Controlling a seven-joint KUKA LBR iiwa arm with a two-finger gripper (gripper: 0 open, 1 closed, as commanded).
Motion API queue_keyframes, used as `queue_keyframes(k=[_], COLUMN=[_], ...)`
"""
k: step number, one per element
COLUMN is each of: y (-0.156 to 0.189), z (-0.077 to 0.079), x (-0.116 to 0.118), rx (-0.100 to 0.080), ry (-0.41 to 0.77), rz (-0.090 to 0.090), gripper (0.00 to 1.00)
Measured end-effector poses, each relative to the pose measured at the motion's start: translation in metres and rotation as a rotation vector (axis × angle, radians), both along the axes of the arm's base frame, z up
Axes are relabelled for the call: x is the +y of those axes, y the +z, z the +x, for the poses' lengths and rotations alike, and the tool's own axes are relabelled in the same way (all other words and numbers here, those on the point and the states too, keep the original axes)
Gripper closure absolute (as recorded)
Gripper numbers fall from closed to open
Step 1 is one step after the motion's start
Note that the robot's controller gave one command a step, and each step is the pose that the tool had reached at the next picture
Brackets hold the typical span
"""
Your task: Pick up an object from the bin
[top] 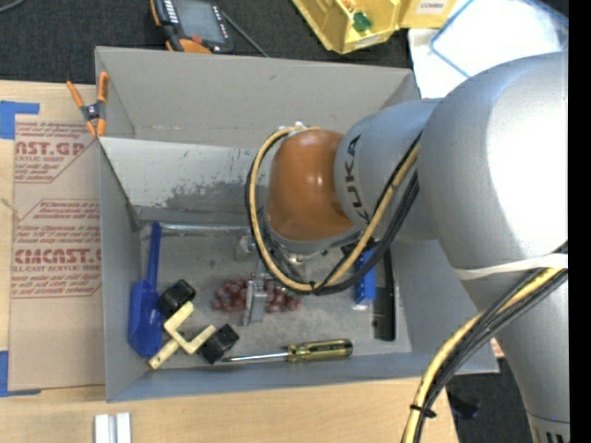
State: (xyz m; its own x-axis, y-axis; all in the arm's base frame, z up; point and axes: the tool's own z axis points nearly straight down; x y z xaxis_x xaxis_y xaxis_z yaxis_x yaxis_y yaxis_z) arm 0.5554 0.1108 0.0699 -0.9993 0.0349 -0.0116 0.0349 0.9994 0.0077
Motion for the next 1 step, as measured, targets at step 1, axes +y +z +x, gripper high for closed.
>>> queue_keyframes(k=[1], y=[0.0008], z=[0.0144], x=[0.0041], rx=[0.004], ry=[-0.016], rz=[0.0], gripper=[1.0])
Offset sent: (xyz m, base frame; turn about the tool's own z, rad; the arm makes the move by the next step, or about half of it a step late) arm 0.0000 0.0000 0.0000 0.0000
